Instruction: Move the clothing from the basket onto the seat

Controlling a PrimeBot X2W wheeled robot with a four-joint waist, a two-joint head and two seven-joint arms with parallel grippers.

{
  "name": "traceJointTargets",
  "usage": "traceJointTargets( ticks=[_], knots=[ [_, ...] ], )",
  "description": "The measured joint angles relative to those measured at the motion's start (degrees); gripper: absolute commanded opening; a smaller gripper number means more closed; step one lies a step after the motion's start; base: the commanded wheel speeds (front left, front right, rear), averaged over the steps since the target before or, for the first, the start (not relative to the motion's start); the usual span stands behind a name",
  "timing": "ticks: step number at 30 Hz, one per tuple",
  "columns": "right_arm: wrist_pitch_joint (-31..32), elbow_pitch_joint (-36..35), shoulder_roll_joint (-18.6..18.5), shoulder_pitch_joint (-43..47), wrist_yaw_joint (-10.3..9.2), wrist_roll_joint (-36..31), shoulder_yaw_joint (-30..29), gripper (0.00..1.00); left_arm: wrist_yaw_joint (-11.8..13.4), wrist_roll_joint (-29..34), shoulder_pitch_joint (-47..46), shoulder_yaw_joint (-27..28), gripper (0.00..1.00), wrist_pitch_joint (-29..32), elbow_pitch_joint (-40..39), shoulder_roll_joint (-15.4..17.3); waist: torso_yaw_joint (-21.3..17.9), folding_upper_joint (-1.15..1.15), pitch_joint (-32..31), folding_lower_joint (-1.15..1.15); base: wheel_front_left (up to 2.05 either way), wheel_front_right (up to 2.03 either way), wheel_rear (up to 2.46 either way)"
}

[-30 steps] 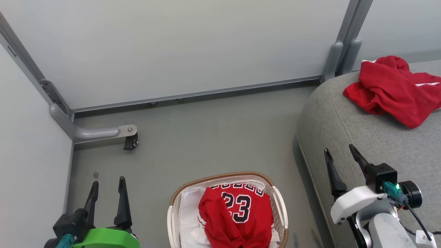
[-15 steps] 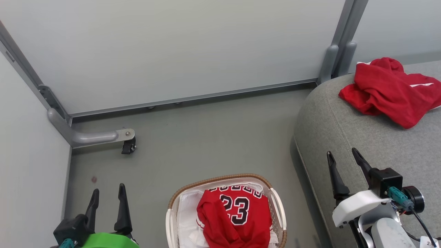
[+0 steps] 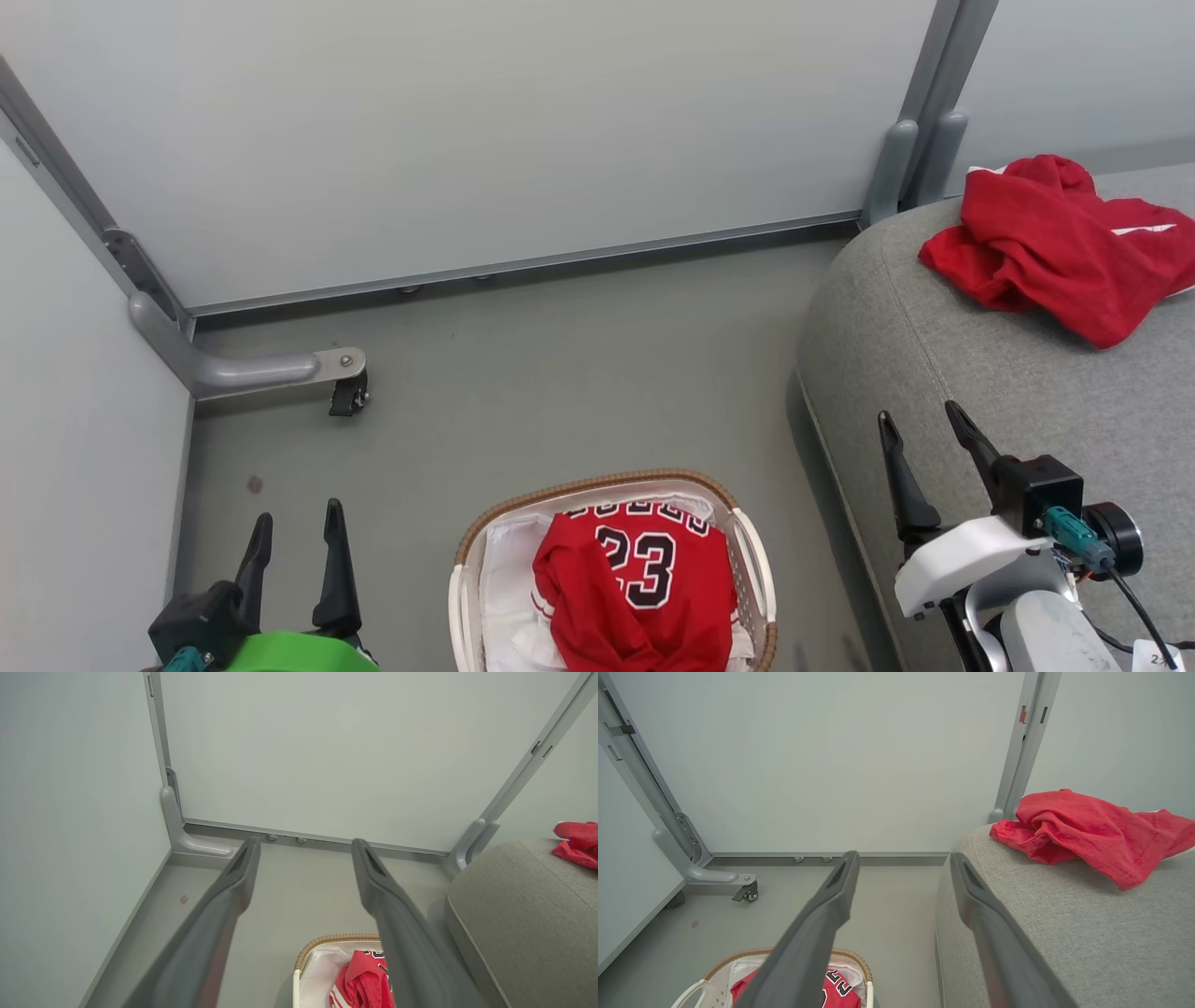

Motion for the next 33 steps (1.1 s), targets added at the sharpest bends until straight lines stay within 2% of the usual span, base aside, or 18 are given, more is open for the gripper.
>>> traceJointTargets(
  ticks=[11, 18, 33],
  knots=[
    [0.0, -0.33, -0.01, -0.68, 0.0, -0.1, 0.52, 1.0, -0.01, 0.23, -0.26, -0.91, 1.0, 0.0, 0.23, 0.01, -0.68, 0.0, 1.3, 0.0, 0.0, 0.0, 0.0],
    [0.01, -1.79, 0.0, -3.58, 0.0, -0.45, 1.48, 1.0, -0.29, 2.57, -6.0, -2.89, 1.0, 0.0, 3.63, -0.01, -1.65, 0.0, 4.73, 0.0, 0.0, 0.0, 0.0],
    [0.0, -6.27, -0.05, -12.34, 0.0, 0.34, 3.56, 1.0, -0.67, 4.48, -26.19, -9.77, 1.0, 0.0, 22.62, 0.4, -6.15, 0.0, 20.01, 0.0, 0.0, 0.0, 0.0]
  ],
)
